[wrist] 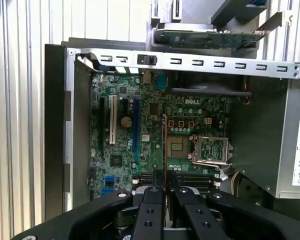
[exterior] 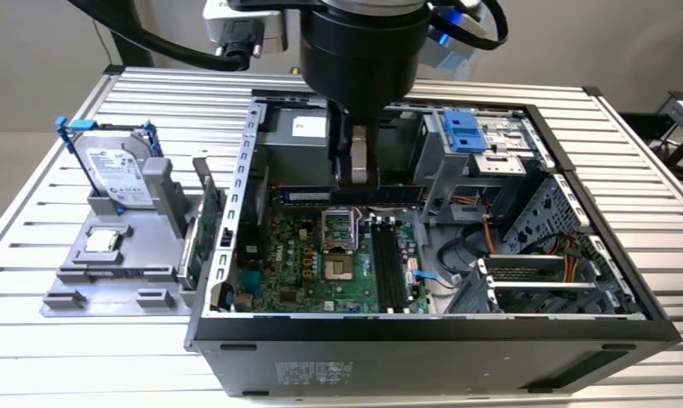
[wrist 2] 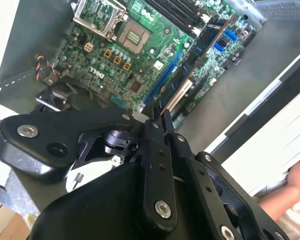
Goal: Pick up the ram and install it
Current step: 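Pick up the ram and move it above insertion slot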
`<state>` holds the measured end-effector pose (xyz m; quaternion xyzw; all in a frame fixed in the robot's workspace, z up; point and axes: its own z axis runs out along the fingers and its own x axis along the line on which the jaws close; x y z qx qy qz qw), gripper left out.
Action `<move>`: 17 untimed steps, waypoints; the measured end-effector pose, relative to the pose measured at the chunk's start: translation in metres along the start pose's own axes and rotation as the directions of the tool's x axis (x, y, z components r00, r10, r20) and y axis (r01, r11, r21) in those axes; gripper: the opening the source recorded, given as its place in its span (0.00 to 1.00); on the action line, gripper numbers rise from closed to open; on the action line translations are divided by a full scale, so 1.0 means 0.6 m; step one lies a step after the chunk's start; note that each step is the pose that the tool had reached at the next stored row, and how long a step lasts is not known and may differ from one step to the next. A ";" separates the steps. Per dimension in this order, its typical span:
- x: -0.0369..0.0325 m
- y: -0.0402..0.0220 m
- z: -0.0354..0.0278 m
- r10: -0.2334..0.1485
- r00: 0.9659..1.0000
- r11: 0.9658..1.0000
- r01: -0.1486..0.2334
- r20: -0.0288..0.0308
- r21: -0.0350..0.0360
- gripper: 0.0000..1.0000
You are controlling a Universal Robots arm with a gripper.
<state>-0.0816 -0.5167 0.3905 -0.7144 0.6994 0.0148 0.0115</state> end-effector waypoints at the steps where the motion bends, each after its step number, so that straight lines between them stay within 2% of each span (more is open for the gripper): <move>1: 0.000 -0.003 0.000 0.000 1.000 1.000 0.000 0.000 0.000 0.00; 11: 0.001 -0.033 0.000 0.000 1.000 1.000 0.000 0.000 0.000 0.00; 17: 0.001 -0.067 0.000 0.000 1.000 1.000 0.000 0.000 0.000 0.00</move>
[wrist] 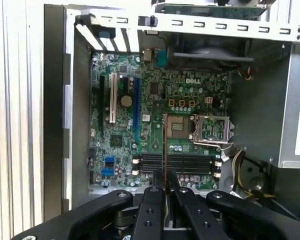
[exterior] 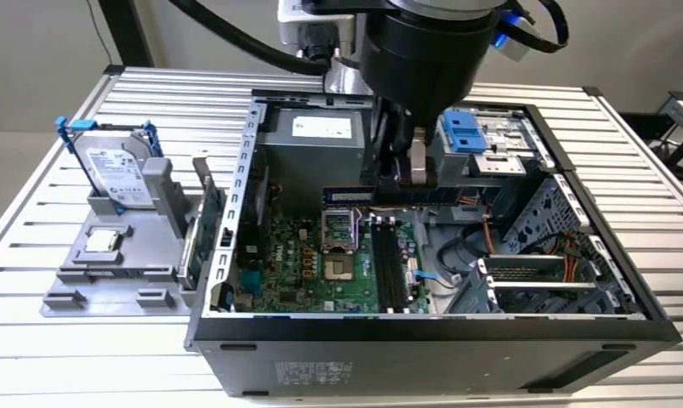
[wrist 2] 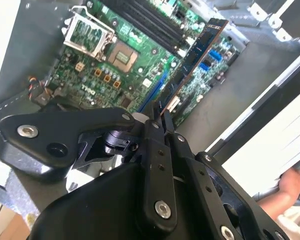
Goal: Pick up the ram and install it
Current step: 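Pick up the ram and move it above insertion slot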
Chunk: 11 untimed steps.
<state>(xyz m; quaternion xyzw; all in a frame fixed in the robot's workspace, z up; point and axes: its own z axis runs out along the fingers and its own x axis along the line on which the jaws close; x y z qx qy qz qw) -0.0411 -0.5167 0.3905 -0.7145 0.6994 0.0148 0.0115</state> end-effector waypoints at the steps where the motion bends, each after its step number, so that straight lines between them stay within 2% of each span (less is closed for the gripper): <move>1: 0.000 -0.007 0.000 0.000 1.000 1.000 0.000 0.000 0.000 0.00; 6: 0.001 -0.042 0.000 0.000 1.000 1.000 0.000 0.000 0.000 0.00; 11: 0.002 -0.069 0.000 0.005 1.000 1.000 -0.005 0.000 0.000 0.00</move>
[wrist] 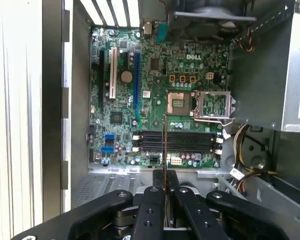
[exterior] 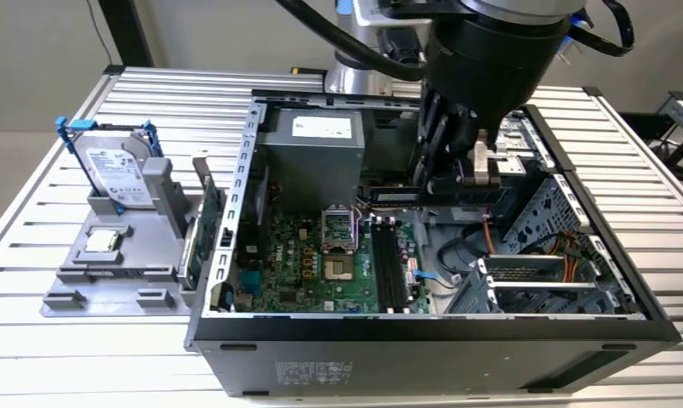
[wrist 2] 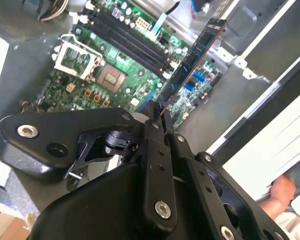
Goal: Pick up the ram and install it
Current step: 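Pick up the ram and move it above insertion slot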
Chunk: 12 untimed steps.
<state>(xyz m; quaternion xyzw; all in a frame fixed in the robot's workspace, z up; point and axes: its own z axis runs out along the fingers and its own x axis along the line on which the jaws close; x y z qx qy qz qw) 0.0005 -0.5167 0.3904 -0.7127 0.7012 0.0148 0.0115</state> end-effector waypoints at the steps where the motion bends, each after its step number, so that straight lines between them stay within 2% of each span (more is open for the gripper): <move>1: 0.000 -0.005 0.000 0.001 1.000 1.000 -0.001 0.000 0.000 0.00; 4: 0.000 -0.018 0.000 0.003 1.000 1.000 -0.003 0.000 0.000 0.00; 12: 0.000 -0.018 0.000 0.003 1.000 1.000 -0.003 0.000 0.000 0.00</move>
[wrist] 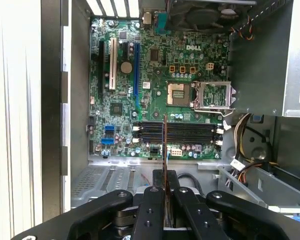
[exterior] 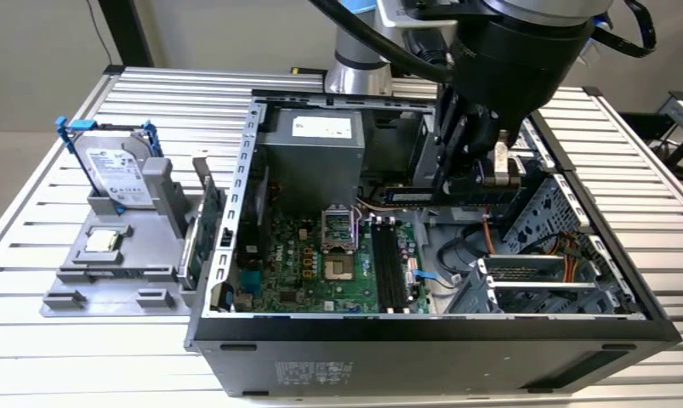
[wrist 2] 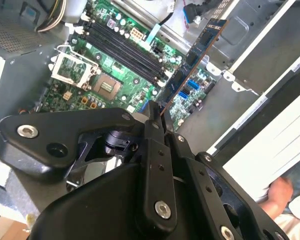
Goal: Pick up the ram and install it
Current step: 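Pick up the ram and move it above insertion slot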
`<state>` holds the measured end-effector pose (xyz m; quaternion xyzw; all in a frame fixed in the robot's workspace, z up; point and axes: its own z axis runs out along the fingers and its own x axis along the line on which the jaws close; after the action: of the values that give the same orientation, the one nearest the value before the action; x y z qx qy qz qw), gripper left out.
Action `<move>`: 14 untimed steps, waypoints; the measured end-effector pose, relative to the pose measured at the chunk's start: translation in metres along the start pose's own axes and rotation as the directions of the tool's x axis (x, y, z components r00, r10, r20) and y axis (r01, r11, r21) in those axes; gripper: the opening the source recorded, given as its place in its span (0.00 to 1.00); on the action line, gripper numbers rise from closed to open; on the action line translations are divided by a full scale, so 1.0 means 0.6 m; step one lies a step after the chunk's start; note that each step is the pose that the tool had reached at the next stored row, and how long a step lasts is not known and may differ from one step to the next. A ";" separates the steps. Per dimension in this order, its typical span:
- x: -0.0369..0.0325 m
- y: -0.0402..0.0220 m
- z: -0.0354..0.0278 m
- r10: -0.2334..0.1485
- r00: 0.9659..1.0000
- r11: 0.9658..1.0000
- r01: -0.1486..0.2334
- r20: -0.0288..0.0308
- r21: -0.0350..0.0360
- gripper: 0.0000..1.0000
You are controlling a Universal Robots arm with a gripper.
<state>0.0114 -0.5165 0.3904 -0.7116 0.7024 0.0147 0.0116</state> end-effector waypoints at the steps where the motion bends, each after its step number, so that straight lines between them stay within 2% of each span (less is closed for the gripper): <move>1: -0.001 0.000 0.000 0.000 1.000 1.000 0.000 0.000 0.000 0.00; 6: -0.015 0.000 0.001 0.000 1.000 1.000 0.000 0.000 0.000 0.00; 14: -0.048 -0.001 0.002 0.000 1.000 1.000 0.000 0.000 0.000 0.00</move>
<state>0.0116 -0.4878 0.3904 -0.7116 0.7024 0.0147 0.0115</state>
